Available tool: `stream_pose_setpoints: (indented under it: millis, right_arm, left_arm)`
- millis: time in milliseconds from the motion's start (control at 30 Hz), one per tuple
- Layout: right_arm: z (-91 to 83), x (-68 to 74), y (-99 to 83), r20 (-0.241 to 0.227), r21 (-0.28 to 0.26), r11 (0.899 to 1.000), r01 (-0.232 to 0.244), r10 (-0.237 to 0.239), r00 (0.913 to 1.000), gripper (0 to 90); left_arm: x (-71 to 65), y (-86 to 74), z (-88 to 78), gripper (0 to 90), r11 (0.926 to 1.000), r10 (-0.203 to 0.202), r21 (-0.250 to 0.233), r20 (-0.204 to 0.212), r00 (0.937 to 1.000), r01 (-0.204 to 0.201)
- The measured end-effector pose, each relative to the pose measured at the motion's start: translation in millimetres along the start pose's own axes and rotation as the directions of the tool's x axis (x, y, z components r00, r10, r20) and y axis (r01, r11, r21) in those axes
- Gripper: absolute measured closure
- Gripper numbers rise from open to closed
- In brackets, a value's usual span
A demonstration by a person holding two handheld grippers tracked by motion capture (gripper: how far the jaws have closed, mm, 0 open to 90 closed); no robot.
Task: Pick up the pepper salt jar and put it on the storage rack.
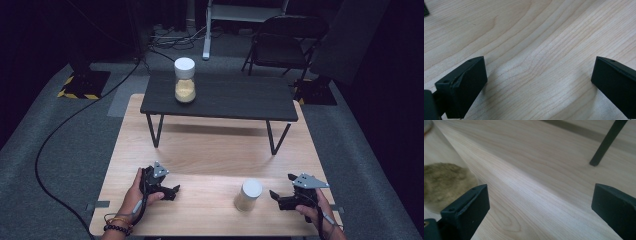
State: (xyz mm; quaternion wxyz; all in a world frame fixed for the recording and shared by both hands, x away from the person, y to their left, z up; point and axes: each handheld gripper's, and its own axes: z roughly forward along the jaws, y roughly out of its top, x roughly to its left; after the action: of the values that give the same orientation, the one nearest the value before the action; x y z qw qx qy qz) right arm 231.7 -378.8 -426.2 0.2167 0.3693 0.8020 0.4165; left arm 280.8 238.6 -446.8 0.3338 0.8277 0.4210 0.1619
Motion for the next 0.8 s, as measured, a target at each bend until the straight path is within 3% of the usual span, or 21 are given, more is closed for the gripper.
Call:
stream_pose_setpoints:
  millis: [333, 533, 800]
  right_arm:
    - [-5.0, 9.5, 2.3, -0.024, -0.051, 0.998, 0.033, -0.034, 0.9991, 1.3]
    - [-4.0, 8.2, 0.1, -0.077, -0.064, 0.998, 0.027, -0.032, 0.9965, 1.3]
    - [-0.8, 8.0, -3.5, -0.156, -0.067, 0.997, 0.035, -0.045, 0.9867, 1.3]
  left_arm:
    - [0.2, 0.0, 0.0, 0.4, 1.0000, 0.001, 0.000, 0.001, 1.0000, -0.001]
    - [0.2, -0.1, 0.1, 0.4, 1.0000, 0.000, -0.001, 0.001, 1.0000, 0.000]
    - [0.4, 0.1, 0.1, 0.4, 1.0000, 0.003, 0.000, 0.002, 1.0000, -0.003]
